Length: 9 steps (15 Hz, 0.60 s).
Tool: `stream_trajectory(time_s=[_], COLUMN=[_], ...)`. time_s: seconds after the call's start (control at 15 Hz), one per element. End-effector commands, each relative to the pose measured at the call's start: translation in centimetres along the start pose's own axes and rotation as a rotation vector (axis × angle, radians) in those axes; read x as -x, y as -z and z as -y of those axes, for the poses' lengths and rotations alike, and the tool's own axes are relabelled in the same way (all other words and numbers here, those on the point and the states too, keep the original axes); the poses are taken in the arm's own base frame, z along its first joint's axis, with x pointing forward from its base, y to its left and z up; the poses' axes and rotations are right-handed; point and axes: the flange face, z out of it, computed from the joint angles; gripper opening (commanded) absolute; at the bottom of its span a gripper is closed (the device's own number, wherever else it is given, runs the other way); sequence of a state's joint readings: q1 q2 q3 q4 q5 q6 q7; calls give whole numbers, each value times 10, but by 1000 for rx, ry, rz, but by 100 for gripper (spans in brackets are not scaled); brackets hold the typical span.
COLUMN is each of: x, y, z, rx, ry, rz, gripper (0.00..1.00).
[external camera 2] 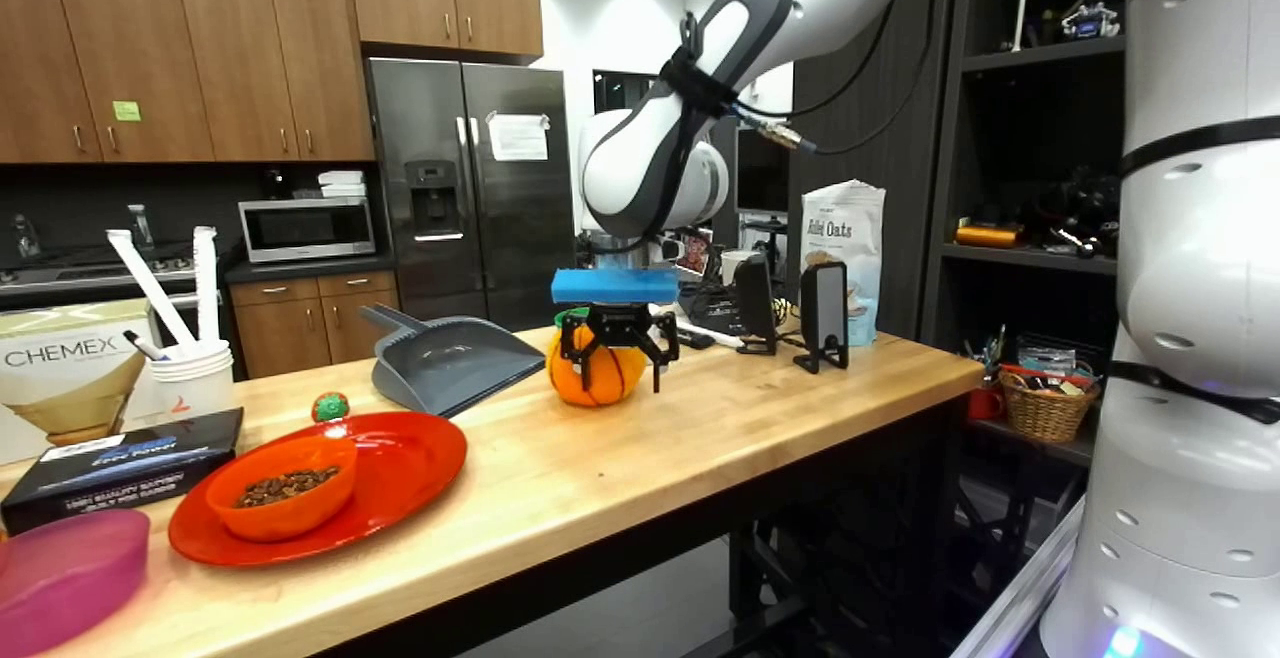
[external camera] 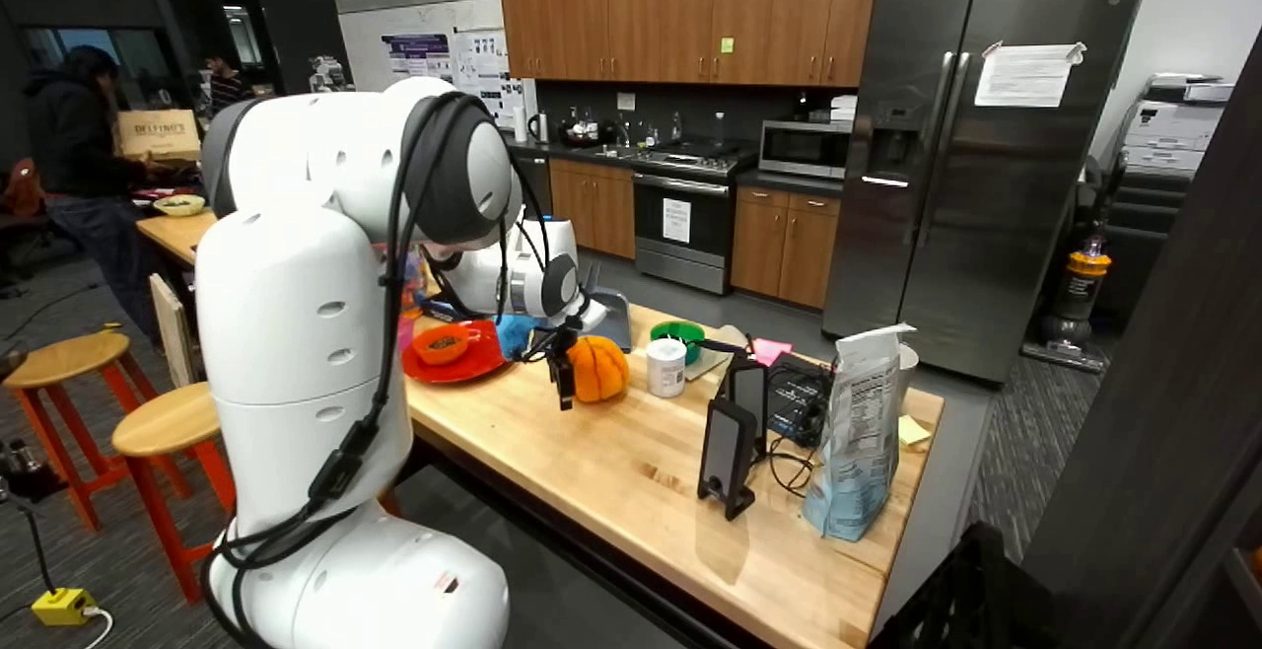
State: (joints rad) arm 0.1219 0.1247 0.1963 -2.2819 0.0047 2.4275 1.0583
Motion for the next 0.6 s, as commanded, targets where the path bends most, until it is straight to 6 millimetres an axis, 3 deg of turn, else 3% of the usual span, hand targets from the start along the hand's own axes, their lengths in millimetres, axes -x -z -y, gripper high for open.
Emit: stream_trajectory(time_s=[0.0, 0.53], x=[-2, 6], y=[-2, -2], z=[14, 16], rx=[-89, -102], ry=[88, 147], rz=[3, 35], gripper=[100, 100])
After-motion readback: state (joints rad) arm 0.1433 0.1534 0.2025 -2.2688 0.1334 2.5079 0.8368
